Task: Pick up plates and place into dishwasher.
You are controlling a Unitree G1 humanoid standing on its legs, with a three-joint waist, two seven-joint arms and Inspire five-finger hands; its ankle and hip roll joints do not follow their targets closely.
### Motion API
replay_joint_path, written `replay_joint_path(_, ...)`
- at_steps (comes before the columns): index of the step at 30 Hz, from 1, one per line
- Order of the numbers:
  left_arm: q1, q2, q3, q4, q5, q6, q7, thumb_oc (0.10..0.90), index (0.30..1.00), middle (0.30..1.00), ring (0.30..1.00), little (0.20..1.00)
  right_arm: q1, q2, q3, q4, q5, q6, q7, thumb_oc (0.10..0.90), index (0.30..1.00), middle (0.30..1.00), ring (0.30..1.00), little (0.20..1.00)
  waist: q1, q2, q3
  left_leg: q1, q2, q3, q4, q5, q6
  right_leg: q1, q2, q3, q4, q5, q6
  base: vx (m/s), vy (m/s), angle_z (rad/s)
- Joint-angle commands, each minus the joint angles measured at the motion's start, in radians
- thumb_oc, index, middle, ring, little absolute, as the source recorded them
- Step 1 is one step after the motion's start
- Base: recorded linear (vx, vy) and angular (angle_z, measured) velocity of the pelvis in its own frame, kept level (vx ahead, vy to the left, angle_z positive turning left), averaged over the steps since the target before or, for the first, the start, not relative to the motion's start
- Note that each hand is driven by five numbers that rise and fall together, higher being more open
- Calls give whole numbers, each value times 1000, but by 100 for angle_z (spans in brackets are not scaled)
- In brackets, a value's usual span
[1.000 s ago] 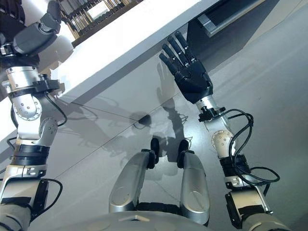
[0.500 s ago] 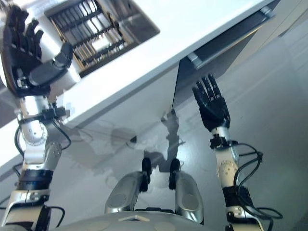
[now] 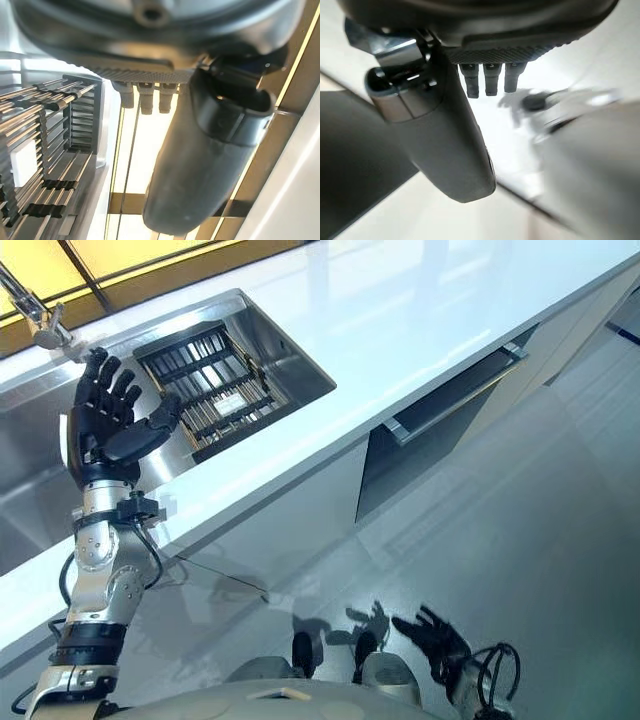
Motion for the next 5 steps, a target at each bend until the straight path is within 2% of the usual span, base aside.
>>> replay_joint_path(1, -129, 62, 1, -25, 9, -30, -11, 800, 900, 900, 900, 900, -25, -61, -36, 40, -27, -14, 0, 800, 900, 900, 900, 900, -12, 33, -54, 1, -28, 15, -29, -59, -2, -42, 22, 39, 62, -48, 70, 11, -10, 10)
replay_joint_path(5, -127, 69, 2, -49, 0, -13, -4, 800, 900, 900, 900, 900, -24, -51, -43, 59, -13, 3, 12, 800, 900, 900, 900, 900, -6, 40, -66, 11, -29, 20, -35, -64, -2, -24, 26, 30, 33, -40, 71, 4, -1, 2)
